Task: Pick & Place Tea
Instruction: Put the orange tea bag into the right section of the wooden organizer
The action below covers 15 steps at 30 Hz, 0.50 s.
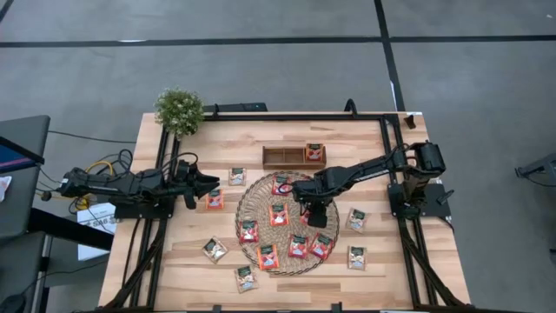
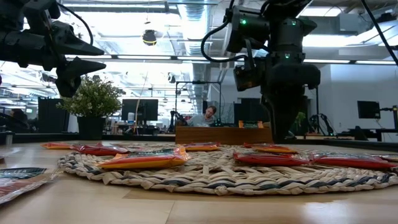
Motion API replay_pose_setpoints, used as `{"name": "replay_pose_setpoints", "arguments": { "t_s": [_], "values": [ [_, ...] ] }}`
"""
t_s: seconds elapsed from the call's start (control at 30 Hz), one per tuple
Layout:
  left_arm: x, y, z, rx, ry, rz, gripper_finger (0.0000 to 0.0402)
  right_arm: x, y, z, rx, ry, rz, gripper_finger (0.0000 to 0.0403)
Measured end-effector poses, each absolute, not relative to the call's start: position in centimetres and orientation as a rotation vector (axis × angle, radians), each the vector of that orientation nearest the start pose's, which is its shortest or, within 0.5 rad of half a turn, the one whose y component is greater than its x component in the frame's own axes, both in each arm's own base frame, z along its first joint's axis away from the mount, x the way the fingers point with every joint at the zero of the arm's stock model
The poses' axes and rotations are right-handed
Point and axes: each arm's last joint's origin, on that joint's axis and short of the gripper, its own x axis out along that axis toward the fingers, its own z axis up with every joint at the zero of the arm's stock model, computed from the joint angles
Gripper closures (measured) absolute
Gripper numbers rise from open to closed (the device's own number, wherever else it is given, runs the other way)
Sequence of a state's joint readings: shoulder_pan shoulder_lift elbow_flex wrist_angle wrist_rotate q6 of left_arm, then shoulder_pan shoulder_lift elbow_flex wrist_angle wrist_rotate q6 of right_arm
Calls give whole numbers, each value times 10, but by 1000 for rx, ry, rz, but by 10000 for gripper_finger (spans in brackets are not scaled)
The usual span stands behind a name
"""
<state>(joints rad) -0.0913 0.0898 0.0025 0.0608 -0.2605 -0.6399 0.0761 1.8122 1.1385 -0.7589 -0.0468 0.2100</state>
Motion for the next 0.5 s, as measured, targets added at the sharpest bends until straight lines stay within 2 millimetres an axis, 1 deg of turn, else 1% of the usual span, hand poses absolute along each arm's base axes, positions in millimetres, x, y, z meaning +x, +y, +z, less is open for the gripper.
{"name": "replay_pose_setpoints", "arguments": {
  "t_s": [0.13,0.23,0.33,0.5],
  "values": [
    [102,-2,163,-634,-29,172,271,325,25,156,132,1440,-73,241],
    [102,-2,163,-634,-28,169,271,326,23,155,134,1438,-75,237],
    [102,-2,163,-634,-24,160,271,326,21,155,130,1433,-87,241],
    [102,-3,163,-634,-19,151,271,326,18,155,133,1431,-90,259]
  ]
}}
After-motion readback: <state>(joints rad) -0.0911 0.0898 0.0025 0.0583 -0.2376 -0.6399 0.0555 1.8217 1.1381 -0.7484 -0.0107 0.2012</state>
